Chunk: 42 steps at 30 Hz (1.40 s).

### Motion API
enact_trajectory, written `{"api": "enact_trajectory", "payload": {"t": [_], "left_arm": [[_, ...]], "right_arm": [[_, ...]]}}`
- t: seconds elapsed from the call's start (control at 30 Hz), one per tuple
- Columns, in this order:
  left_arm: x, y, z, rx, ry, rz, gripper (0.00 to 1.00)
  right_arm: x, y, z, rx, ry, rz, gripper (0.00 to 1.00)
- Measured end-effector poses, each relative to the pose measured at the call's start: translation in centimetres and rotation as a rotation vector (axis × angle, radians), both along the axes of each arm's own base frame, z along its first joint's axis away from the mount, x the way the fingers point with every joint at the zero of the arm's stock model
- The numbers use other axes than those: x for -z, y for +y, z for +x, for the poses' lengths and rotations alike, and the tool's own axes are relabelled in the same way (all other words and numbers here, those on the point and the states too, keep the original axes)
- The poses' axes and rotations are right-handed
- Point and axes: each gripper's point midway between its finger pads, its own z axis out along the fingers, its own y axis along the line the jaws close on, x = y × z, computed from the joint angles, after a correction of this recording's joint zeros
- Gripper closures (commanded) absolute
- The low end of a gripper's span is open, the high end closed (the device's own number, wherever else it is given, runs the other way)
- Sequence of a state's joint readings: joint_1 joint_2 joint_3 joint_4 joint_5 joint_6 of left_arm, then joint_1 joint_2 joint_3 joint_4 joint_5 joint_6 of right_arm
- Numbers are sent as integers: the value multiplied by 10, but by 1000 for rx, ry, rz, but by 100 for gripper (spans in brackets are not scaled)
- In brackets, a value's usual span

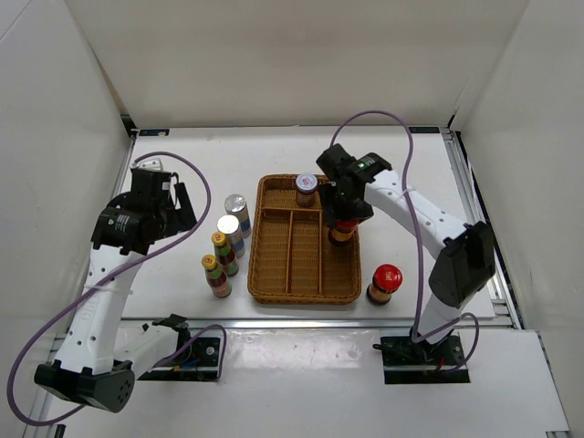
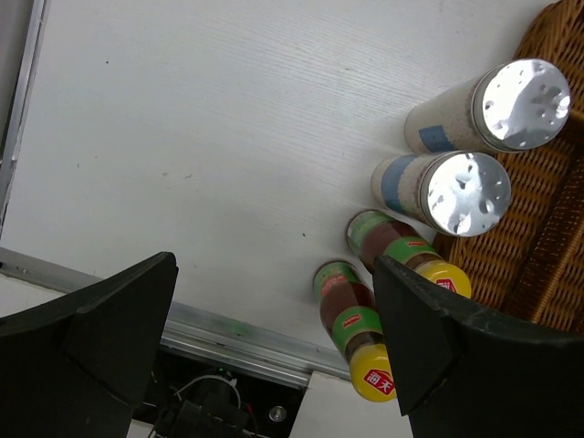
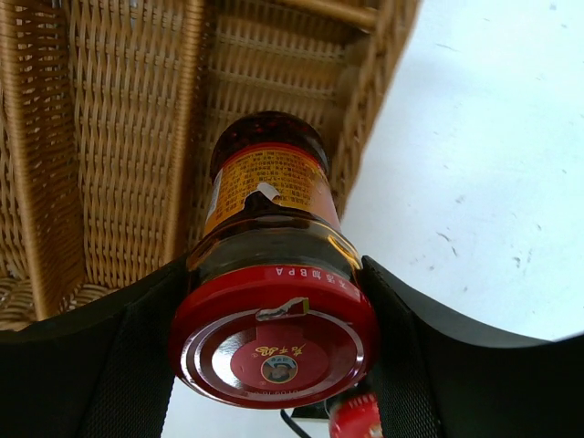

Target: Organize the condiment bottles

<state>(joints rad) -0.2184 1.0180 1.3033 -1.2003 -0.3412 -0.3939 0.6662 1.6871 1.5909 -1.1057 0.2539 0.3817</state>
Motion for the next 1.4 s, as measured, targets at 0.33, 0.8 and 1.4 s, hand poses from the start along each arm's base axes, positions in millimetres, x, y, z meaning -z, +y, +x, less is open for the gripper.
{"api": "enact_trajectory", "payload": {"t": [0.33,0.8,1.4], "left_arm": [[6,1,-3,0,13,3,1],[10,3,-10,-6,11,4,1],[18,-4,-12,15,27,4,1]], "right_arm": [[35,14,11,-20,44,-35,5],[-29,-26,-16,120,-70,-3,0],[63,-102,-146,346,240,-41,25]]}}
